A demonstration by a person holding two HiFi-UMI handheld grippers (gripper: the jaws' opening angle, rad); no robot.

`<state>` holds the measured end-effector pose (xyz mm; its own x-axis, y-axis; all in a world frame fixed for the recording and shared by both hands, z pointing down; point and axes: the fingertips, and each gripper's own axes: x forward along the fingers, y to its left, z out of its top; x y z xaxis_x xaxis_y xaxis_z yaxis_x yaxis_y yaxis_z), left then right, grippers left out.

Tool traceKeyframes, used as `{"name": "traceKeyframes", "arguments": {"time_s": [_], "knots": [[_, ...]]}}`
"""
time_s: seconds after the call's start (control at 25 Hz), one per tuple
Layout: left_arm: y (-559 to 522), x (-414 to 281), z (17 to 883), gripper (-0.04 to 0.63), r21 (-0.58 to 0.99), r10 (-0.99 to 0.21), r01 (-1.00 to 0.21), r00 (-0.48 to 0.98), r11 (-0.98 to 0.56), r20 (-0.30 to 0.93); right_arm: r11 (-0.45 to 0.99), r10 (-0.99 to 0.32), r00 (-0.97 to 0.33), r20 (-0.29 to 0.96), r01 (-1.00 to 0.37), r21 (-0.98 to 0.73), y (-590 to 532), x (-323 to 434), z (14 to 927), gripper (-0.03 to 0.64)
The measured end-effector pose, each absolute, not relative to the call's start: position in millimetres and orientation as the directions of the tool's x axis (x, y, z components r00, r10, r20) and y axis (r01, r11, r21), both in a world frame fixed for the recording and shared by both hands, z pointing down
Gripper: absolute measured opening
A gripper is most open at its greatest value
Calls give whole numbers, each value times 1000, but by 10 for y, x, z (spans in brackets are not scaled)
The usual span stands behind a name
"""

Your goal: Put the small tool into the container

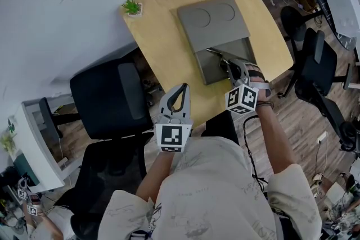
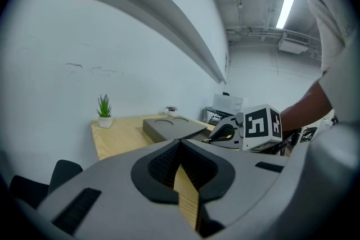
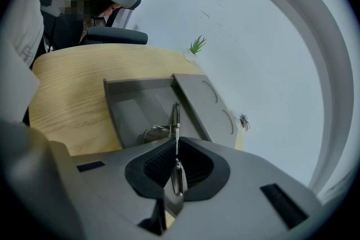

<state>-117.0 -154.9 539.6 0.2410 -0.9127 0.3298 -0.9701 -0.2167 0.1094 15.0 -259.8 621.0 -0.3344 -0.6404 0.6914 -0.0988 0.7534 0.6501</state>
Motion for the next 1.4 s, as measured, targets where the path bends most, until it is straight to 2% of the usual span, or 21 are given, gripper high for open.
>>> {"name": "traceKeyframes", "arguments": {"time_s": [1.4], "knots": [[-1503, -1129, 5345, 6, 105, -916, -969, 247, -225, 316, 766, -632, -290, 719, -87, 637, -2623, 126, 6323, 57]]}}
